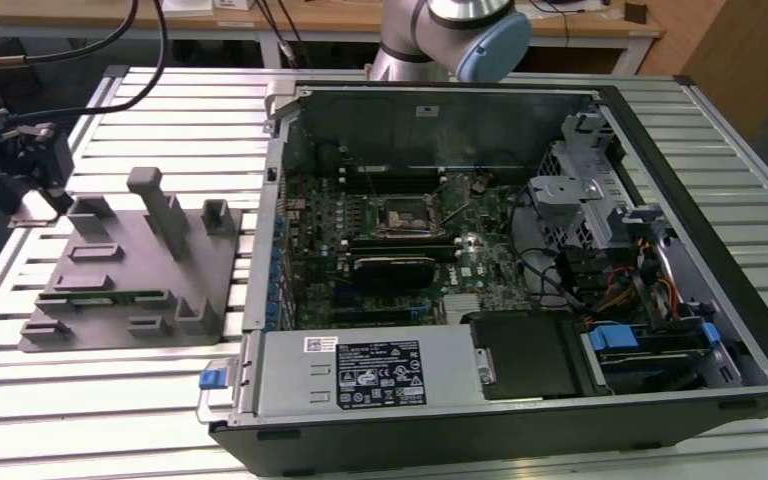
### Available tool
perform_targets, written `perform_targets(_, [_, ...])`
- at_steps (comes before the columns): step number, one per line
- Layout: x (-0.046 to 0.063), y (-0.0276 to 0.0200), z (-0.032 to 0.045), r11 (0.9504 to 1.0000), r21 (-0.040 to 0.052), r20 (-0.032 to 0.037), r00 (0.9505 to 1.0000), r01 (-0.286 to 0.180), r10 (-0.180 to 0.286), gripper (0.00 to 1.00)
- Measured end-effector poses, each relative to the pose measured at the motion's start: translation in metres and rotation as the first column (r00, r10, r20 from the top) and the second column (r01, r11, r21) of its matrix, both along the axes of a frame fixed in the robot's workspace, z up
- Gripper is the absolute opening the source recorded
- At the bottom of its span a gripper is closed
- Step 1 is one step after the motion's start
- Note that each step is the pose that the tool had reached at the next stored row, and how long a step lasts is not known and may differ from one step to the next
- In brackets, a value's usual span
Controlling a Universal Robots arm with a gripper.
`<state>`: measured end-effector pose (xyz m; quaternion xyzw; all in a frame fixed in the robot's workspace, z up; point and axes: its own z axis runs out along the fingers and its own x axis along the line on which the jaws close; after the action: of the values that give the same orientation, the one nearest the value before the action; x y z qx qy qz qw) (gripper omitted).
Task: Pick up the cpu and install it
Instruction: 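Pick up the cpu and move it towards the insertion slot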
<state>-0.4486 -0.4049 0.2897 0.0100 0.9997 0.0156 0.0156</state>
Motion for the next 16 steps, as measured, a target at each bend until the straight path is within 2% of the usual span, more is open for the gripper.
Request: perform_targets(16, [0.000,0.0000,0.0156,1.0000,0.0001,0.0001,1.0000,0.000,0.000,0.53])
